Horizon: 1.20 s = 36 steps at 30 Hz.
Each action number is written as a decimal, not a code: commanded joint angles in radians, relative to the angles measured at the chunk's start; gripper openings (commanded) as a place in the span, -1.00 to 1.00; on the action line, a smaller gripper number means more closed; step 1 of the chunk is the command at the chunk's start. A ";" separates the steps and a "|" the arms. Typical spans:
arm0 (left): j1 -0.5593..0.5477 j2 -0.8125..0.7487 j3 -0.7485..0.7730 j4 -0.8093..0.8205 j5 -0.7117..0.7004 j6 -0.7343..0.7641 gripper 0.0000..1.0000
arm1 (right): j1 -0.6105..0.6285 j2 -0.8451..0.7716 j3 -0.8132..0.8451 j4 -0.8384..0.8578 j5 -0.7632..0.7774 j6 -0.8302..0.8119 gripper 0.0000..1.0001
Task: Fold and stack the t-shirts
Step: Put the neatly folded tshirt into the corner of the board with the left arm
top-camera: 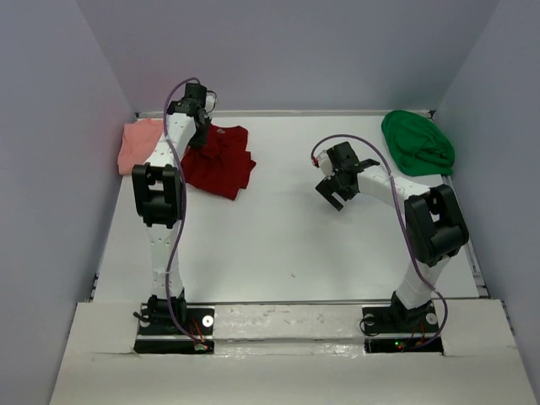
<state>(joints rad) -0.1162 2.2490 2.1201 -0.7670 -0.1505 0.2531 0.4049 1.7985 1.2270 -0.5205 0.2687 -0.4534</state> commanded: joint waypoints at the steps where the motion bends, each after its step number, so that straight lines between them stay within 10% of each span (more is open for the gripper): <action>1: -0.017 0.006 0.098 -0.031 -0.001 0.038 -1.00 | -0.003 -0.001 -0.009 0.030 -0.002 0.013 0.99; 36: 0.108 -0.083 0.201 -0.081 -0.035 0.100 -1.00 | -0.003 0.088 0.005 -0.006 0.006 0.019 0.99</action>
<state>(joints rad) -0.0261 2.2673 2.2433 -0.8448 -0.1688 0.3111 0.4049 1.8538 1.2278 -0.5163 0.2806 -0.4480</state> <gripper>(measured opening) 0.196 0.994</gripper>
